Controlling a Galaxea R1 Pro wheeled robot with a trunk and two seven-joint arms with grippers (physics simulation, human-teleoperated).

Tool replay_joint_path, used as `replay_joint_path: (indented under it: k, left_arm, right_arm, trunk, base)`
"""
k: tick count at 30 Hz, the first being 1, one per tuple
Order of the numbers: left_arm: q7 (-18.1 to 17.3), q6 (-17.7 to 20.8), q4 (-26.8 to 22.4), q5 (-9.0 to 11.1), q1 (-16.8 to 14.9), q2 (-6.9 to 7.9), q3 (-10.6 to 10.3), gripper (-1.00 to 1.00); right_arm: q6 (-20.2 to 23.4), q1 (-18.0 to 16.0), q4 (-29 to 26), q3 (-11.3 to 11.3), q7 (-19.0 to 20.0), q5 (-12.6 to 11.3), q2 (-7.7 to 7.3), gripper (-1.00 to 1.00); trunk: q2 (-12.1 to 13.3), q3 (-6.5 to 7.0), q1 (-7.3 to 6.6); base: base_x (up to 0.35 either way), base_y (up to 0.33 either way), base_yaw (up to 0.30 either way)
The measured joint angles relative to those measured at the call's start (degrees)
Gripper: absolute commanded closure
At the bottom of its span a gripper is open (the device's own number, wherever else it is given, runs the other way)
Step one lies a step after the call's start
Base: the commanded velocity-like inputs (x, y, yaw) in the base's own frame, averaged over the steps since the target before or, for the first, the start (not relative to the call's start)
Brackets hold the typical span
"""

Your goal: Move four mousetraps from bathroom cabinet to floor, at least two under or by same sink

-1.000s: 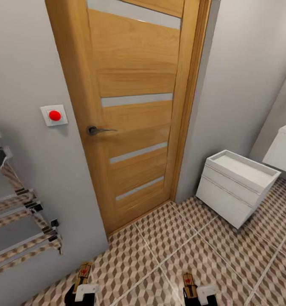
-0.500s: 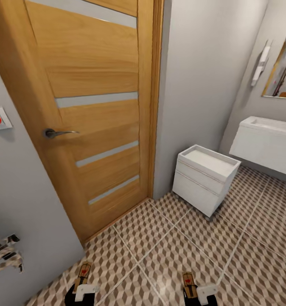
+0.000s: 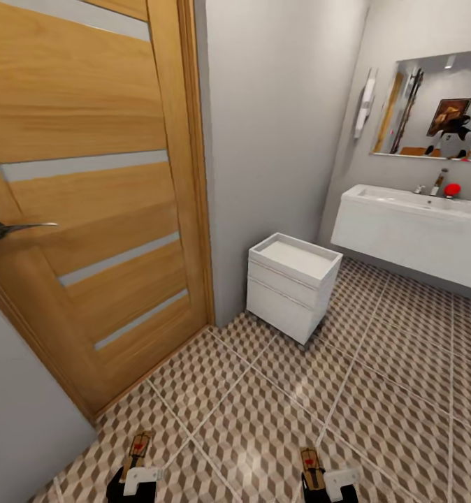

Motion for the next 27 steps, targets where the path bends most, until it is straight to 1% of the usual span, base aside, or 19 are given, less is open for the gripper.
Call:
replay_joint_path:
  k: [27]
  left_arm:
    - [0.0,0.0,0.0,0.0,0.0,0.00,0.0,1.00]
  right_arm:
    - [0.0,0.0,0.0,0.0,0.0,0.0,0.00,1.00]
  trunk:
    - [0.0,-0.53,0.00]
  base:
    - [0.000,-0.192,-0.293]
